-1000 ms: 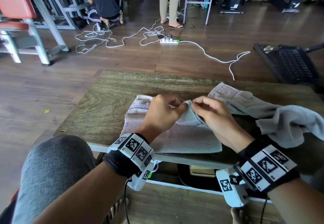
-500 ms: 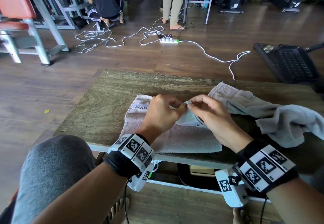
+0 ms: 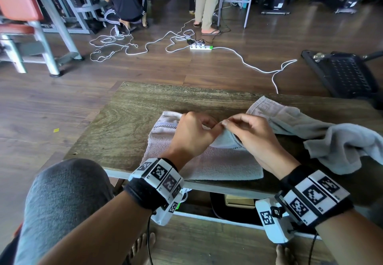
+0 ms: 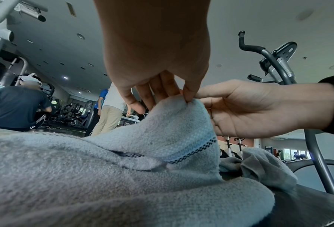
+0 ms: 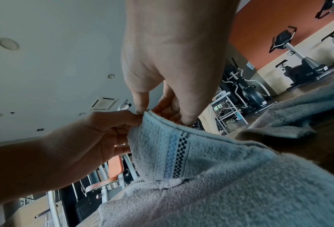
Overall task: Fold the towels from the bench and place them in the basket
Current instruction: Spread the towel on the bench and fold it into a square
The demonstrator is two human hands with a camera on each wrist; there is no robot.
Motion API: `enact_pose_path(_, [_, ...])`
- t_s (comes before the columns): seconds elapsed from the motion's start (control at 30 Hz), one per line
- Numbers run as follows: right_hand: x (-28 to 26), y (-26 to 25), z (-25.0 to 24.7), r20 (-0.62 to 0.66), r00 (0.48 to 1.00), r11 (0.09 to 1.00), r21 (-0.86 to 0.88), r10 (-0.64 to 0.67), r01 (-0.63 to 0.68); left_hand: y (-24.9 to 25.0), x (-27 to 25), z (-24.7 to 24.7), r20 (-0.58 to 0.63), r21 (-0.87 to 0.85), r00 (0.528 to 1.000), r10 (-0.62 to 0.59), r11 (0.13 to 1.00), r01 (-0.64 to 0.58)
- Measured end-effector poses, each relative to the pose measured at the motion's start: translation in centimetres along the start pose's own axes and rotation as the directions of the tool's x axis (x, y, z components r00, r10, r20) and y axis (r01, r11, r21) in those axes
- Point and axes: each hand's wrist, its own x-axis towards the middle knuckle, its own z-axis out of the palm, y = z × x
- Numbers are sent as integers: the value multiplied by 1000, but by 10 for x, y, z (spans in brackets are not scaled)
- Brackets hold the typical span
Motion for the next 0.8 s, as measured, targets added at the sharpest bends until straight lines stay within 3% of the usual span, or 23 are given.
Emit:
enact_pose_path(0.2, [-4,-4,2,33,999,999,30,-31,30,-2,-1,0,1,-3,1000,11,1000,-11])
enact_pose_path(0.8, [-3,-3,1,-15,991,983,-134,-130,126,-5,1,2,57,-34,995,77,997,-75])
